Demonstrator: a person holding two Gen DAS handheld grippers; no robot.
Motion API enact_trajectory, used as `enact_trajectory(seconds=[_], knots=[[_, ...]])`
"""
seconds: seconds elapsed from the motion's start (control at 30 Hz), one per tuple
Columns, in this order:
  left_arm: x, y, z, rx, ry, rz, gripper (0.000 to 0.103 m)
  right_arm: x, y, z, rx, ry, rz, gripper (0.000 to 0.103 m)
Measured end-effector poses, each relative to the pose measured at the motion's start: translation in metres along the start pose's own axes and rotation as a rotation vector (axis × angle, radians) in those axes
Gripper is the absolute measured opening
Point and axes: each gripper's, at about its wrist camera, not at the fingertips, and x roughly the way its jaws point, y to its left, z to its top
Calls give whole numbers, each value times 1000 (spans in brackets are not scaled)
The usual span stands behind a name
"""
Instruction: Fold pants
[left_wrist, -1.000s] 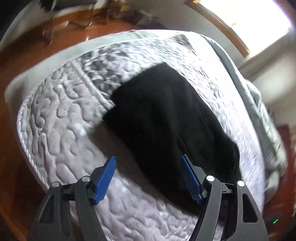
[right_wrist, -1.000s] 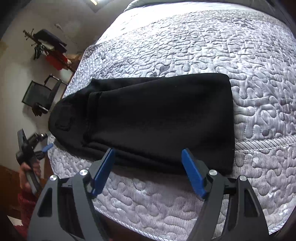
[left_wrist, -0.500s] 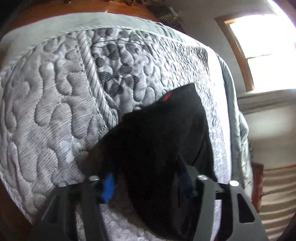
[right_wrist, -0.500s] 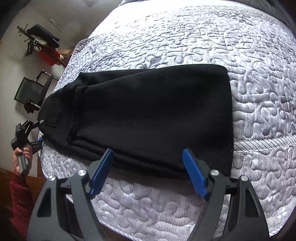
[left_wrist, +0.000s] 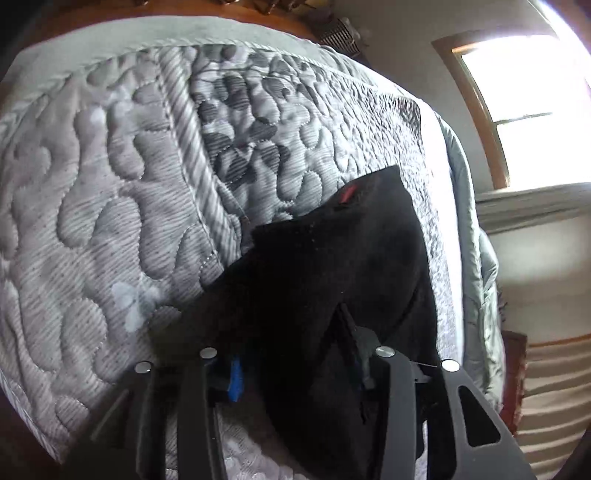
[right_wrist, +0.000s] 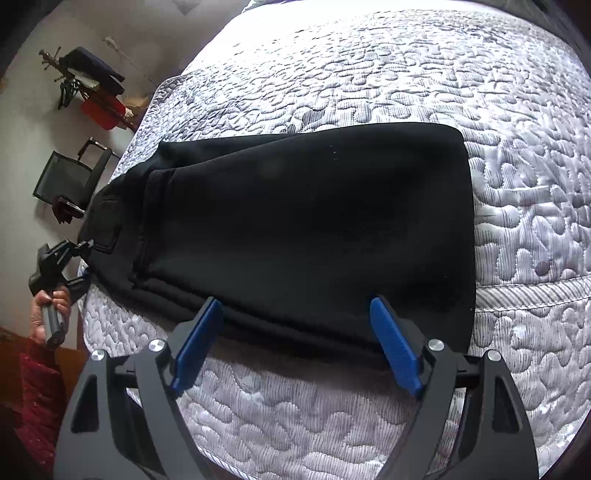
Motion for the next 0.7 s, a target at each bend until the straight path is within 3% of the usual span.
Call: enact_trajectory(seconds=[0.1,0.33,0.47,0.7], knots=[[-14,-7,-7,26,-41,-37,23,-3,-2,0,12,-3,17,82],[-41,-44,-18,113,-138,-113,17,-17,-5,0,37,-19,40,82],[-55,-86,-39,283,-202,-123,16,-29,-11,-1,58,-37,45,82],[-67,-153,-91,560,-234,-136,16,-37,-22,-5,87,-51,59,82]])
